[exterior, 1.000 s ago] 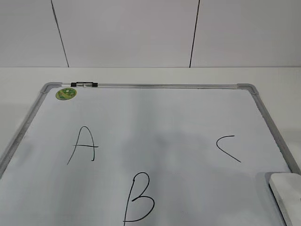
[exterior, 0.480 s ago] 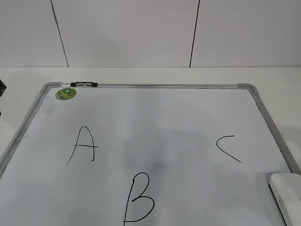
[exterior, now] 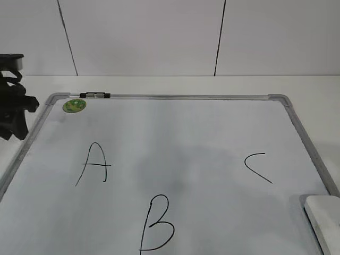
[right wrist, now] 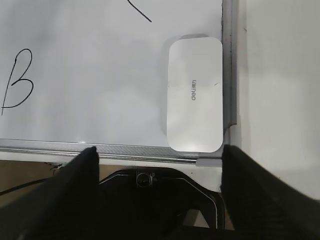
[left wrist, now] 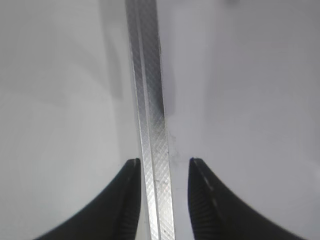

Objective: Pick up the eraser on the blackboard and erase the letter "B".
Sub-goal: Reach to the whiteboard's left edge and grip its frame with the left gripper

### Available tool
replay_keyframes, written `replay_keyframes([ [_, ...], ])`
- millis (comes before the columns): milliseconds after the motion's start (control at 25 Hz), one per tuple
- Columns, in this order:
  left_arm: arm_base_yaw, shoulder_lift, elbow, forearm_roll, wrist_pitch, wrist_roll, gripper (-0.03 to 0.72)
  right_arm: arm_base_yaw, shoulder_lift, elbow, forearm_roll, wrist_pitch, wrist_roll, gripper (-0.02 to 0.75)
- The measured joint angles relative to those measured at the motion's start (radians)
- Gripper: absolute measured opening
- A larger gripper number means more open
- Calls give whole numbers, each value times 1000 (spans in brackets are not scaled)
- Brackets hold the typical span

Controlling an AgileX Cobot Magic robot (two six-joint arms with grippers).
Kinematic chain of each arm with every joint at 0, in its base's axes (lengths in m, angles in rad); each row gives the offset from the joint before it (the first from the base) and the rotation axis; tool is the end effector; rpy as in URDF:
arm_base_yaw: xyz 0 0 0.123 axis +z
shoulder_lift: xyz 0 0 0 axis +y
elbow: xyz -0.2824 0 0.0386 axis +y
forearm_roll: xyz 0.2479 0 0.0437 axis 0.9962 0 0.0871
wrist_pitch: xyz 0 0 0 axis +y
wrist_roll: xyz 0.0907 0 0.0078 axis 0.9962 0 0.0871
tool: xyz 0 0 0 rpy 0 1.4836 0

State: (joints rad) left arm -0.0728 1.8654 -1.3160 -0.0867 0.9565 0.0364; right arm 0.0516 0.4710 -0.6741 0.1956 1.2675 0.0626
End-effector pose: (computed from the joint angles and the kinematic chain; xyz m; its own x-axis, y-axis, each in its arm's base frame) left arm 0.3655 -0.0331 0.2001 -0.9866 0.0583 -0.1523 0.0699 0.9950 -0.0720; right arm 0.0493 0.0195 0.3044 -0.8375 0.0762 -0.5412 -0.0539 0.9739 0.2205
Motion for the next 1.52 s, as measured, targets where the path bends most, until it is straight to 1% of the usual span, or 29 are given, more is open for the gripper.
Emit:
replay_keyframes([
  [160, 0, 76, -27, 8, 0, 0, 237, 0, 0, 0, 7, 0, 2, 584],
  [360, 1, 115, -35, 28, 0, 0, 235, 0, 0, 0, 13, 0, 10, 584],
  [560, 33, 119, -35, 30, -2, 0, 235, 0, 0, 0, 14, -2, 12, 584],
  [720, 44, 119, -35, 34, -2, 0, 235, 0, 0, 0, 14, -2, 12, 584],
  [880, 41, 119, -35, 29, -2, 6, 235, 0, 0, 0, 14, -4, 12, 584],
  [1080, 38, 119, -35, -10, -2, 26, 235, 0, 0, 0, 14, -6, 13, 584],
  [1520, 36, 125, -37, -14, -2, 34, 235, 0, 2, 0, 16, -11, 14, 584],
])
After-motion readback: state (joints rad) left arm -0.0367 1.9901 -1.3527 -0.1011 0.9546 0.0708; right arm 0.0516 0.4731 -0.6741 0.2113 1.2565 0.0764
